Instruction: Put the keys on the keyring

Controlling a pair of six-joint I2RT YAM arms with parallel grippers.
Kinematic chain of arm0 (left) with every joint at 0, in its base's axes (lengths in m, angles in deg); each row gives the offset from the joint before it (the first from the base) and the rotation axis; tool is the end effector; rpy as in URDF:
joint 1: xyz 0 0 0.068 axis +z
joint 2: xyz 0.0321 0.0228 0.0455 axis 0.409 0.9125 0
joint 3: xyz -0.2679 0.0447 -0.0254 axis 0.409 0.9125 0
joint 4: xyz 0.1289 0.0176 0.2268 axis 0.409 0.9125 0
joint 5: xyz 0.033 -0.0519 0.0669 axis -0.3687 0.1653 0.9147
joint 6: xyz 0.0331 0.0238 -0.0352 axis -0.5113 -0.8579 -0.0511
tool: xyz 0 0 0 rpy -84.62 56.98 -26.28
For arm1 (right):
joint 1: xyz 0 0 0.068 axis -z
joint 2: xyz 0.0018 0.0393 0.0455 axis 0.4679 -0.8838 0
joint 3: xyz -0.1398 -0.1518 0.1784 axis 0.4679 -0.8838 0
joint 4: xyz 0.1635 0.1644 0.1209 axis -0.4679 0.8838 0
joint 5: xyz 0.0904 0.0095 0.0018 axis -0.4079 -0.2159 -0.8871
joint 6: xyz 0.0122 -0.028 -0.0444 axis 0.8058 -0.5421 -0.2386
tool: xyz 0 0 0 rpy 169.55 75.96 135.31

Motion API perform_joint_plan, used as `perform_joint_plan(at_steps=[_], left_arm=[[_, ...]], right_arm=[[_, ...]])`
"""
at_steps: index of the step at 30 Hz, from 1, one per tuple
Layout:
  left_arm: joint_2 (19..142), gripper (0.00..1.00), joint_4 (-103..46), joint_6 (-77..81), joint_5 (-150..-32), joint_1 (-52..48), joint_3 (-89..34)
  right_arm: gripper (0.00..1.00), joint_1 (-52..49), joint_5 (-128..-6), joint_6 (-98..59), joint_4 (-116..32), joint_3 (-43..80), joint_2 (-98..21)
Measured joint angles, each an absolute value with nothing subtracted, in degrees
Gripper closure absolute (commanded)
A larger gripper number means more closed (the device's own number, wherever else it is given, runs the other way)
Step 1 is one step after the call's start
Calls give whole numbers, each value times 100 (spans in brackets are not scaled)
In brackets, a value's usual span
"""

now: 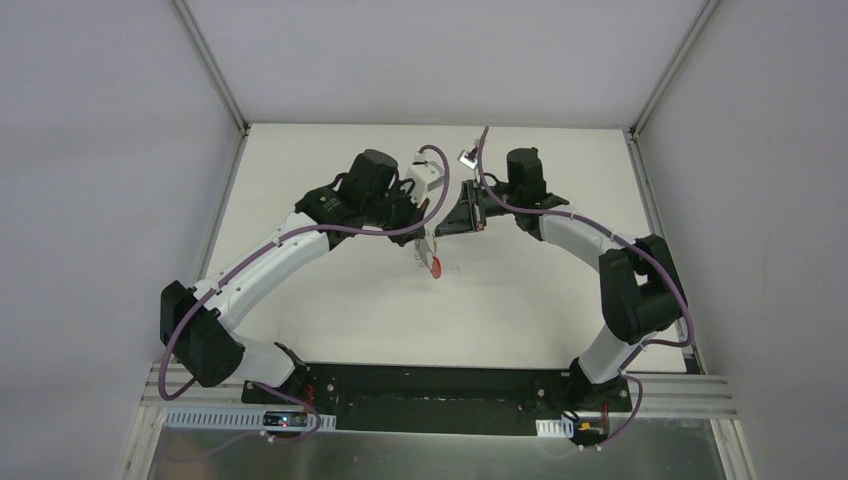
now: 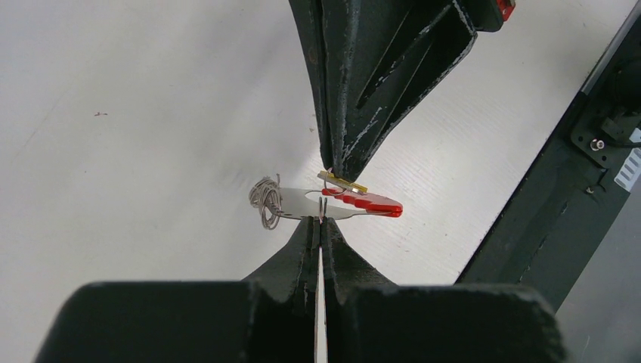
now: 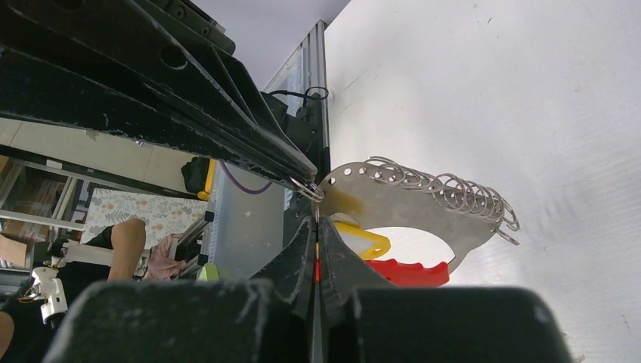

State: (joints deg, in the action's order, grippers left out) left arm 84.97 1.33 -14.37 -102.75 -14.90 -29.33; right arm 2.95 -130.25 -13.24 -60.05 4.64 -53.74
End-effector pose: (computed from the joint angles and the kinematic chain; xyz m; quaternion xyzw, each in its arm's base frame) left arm 0.2340 -0.2054 0.3511 0.4023 0.7714 -0.2829 0.4039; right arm 0.3184 0.1854 0.2635 -0.4128 0.6124 0.6011 0.3055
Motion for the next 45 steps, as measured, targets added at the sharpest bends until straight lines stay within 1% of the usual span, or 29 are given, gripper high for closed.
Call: perform_joint_plan(at_steps=[45], left_arm=[[8499,100,136,-1448,-10487,-1490,-2933]], right_arm=[[100,192,-13065,-867,-6248,475,-5374]])
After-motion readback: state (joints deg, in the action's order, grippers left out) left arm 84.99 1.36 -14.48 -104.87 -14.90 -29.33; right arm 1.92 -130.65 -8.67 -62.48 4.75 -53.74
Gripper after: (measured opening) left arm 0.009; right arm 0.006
